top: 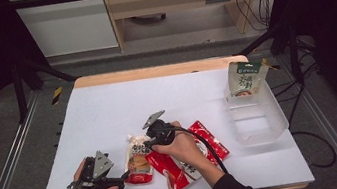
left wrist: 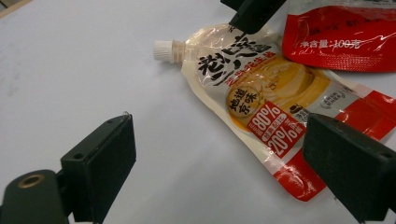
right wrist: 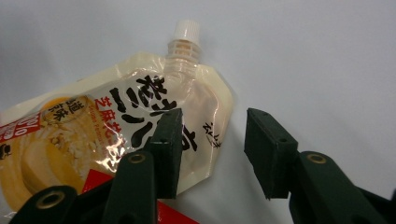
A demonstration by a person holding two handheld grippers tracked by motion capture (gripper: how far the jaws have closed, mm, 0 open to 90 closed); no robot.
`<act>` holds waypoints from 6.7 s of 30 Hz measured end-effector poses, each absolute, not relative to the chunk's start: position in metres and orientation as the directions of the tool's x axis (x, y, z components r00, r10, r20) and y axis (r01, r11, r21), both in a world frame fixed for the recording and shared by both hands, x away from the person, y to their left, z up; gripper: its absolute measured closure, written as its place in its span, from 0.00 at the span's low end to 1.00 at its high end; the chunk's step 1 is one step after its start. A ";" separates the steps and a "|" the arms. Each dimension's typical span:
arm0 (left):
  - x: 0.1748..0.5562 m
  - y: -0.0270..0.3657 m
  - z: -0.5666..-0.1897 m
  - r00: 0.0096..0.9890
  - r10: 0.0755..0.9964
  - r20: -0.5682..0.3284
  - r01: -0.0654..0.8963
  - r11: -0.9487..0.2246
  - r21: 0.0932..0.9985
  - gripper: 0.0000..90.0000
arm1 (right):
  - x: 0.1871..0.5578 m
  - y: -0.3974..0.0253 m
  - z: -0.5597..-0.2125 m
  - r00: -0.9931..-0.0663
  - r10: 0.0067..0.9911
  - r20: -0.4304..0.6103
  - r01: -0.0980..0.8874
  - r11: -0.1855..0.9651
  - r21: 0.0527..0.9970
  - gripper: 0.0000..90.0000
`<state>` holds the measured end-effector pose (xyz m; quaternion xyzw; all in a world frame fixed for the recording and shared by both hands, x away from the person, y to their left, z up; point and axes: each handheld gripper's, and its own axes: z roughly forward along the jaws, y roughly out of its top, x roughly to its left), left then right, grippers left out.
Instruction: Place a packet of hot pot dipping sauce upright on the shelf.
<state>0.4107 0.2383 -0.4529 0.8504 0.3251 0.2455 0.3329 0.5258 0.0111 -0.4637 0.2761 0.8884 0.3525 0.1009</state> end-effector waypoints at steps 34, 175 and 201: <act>0.415 0.262 -0.433 0.627 0.760 0.171 0.375 -0.487 0.789 0.12 | 0.499 0.041 -0.431 -0.878 0.470 -0.090 0.246 0.604 0.758 0.99; 0.455 0.204 -0.369 0.835 0.528 0.151 0.215 -0.568 0.794 0.15 | 0.510 -0.092 -0.269 -0.925 0.219 -0.312 0.054 0.886 0.461 0.97; 0.450 0.265 -0.439 0.679 0.730 0.076 0.389 -0.446 0.806 0.11 | 0.538 -0.157 -0.255 -0.874 0.333 -0.355 0.108 0.845 0.524 0.97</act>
